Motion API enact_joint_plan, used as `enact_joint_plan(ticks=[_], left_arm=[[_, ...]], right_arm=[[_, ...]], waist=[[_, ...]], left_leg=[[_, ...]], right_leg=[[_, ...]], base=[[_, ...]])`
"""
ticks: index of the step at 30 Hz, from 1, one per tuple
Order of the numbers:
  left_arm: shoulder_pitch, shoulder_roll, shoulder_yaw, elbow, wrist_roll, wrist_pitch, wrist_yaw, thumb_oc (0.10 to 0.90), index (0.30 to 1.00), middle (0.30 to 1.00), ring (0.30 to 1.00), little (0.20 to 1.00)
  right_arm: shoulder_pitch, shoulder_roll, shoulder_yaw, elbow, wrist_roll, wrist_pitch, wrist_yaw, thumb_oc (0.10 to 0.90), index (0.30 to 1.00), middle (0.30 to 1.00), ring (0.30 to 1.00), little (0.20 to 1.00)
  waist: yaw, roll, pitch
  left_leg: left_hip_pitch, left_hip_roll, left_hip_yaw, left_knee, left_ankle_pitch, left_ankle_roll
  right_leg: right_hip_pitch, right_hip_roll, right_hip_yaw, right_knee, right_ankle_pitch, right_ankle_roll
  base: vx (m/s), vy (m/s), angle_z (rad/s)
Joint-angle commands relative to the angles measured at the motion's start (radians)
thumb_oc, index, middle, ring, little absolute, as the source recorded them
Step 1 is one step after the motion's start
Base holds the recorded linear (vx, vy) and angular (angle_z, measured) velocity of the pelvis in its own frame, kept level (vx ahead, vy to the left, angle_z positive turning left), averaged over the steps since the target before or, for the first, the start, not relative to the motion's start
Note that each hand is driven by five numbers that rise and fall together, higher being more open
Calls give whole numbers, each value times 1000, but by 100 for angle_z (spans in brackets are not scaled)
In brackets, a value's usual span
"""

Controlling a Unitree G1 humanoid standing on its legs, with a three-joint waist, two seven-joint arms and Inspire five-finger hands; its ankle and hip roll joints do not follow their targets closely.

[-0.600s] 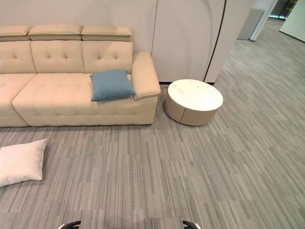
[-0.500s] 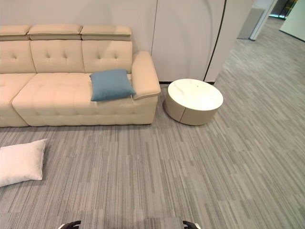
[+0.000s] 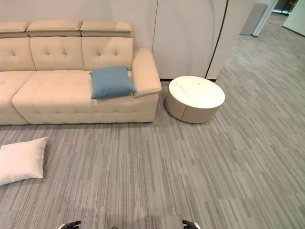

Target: Pick up all the scattered cushions and arrange them neatly on the sofa.

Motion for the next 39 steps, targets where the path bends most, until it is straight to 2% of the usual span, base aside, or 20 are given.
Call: enact_joint_plan(ticks=[1,4,8,10,12,13,15,16,19,23,26,27,28,29,30,32,33,34,37,39], left_arm=[[-52,-4,7,11,-7,-16,17,800,900,900,900,900],[-57,0,12,9,-10,-17,19,800,900,900,900,900],[-63,9,21,-1,-20,-17,25,800,900,900,900,900],[-72,16,22,-9,-27,-21,28,800,900,900,900,900],[-73,16,21,-10,-29,-22,28,800,900,900,900,900],[-75,18,24,-11,-32,-25,29,800,900,900,900,900],[-77,19,24,-11,-33,-26,29,800,900,900,900,900],[-77,18,28,-9,-43,-27,29,800,900,900,900,900],[-83,16,28,-12,-45,-31,27,800,900,900,900,900],[-83,7,15,-12,-30,-30,24,800,900,900,900,900],[-83,7,15,-12,-30,-30,24,800,900,900,900,900],[-96,1,-23,-16,-7,-28,0,800,900,900,900,900],[-104,1,-31,-23,-12,-28,-2,800,900,900,900,900],[-120,5,-40,-37,-22,-25,0,800,900,900,900,900],[-120,5,-40,-37,-22,-25,0,800,900,900,900,900],[-128,7,-47,-43,-28,-25,2,800,900,900,900,900],[-128,7,-47,-43,-28,-25,2,800,900,900,900,900],[-132,7,-51,-41,-30,-23,1,800,900,900,900,900],[-129,8,-53,-37,-26,-23,0,800,900,900,900,900],[-127,10,-57,-38,-26,-24,2,800,900,900,900,900]], right_arm=[[-62,-34,19,16,-9,-9,-28,800,900,900,900,900],[-67,-33,21,8,-13,-8,-28,800,900,900,900,900],[-72,-38,33,0,-23,-3,-27,800,900,900,900,900],[-72,-40,40,-5,-25,-7,-31,800,900,900,900,900],[-71,-41,42,-4,-26,-7,-31,800,900,900,900,900],[-72,-43,47,-3,-29,-8,-29,800,900,900,900,900],[-73,-44,49,-4,-29,-10,-29,800,900,900,900,900],[-74,-48,52,-6,-29,-9,-27,800,900,900,900,900],[-66,-55,53,-14,-31,-8,-28,800,900,900,900,900],[-50,-56,54,-9,-27,-11,-25,800,900,900,900,900],[-50,-56,54,-9,-27,-11,-25,800,900,900,900,900],[-48,-58,51,-4,-12,-20,-18,800,900,900,900,900],[-54,-58,53,-7,-3,-24,-16,800,900,900,900,900],[-61,-59,52,-6,8,-21,-19,800,900,900,900,900],[-61,-59,52,-6,8,-21,-19,800,900,900,900,900],[-59,-64,48,-1,19,-17,-21,800,900,900,900,900],[-59,-64,48,-1,19,-17,-21,800,900,900,900,900],[-56,-65,46,6,25,-16,-23,800,900,900,900,900],[-46,-63,44,13,26,-17,-27,800,900,900,900,900],[-42,-64,42,11,26,-18,-32,800,900,900,900,900]], waist=[[38,-13,24],[39,-6,31],[30,13,68],[26,31,86],[24,31,86],[17,31,82],[15,26,81],[4,14,82],[-8,5,85],[-16,5,70],[-16,5,70],[-21,-3,73],[-22,-16,81],[-16,-39,102],[-17,-38,101],[-13,-57,101],[-13,-56,101],[-10,-71,96],[-3,-79,99],[6,-69,102]], left_leg=[[18,-4,98,94,-159,10],[15,-14,92,90,-161,23],[44,-28,73,77,-167,57],[62,-24,61,81,-177,67],[72,-25,55,77,-179,67],[111,-25,38,47,-183,61],[128,-27,33,32,-185,56],[156,-36,12,13,-192,48],[189,-48,-20,7,-209,38],[201,-43,-38,40,-222,22],[201,-43,-38,40,-222,22],[130,-12,25,260,-168,-56],[64,-4,50,371,-135,-72],[-18,21,97,519,-102,-74],[-23,23,97,525,-105,-75],[-77,57,161,560,-122,-52],[-78,58,161,564,-125,-52],[-125,64,180,503,-158,-37],[-173,73,194,406,-163,-31],[-187,88,175,271,-81,-47]], right_leg=[[-50,-119,-71,89,5,140],[-97,-128,-70,175,9,155],[-214,-144,-54,428,83,163],[-274,-136,-57,538,71,148],[-288,-130,-58,543,60,142],[-304,-97,-70,482,18,126],[-305,-83,-81,429,17,123],[-326,-52,-101,302,47,127],[-328,-31,-118,194,75,128],[-294,4,-76,188,65,97],[-294,4,-76,188,65,97],[-211,3,-92,148,44,66],[-193,-5,-93,137,42,54],[-166,-15,-91,131,32,32],[-168,-13,-92,132,32,32],[-126,-21,-94,112,5,21],[-125,-20,-94,112,5,21],[-101,-31,-92,92,-9,30],[-59,-38,-93,68,-23,44],[-39,-29,-88,59,-35,47]], base=[[19,96,0],[21,125,1],[33,146,-5],[103,117,15],[166,40,22],[207,7,19],[243,-54,17],[239,-79,16],[216,-68,22],[197,-89,61],[112,-70,19],[286,-218,17],[337,-305,46],[81,-134,71],[112,-122,61],[191,-71,31],[260,-44,18],[133,-4,9],[251,45,26],[236,97,22]])
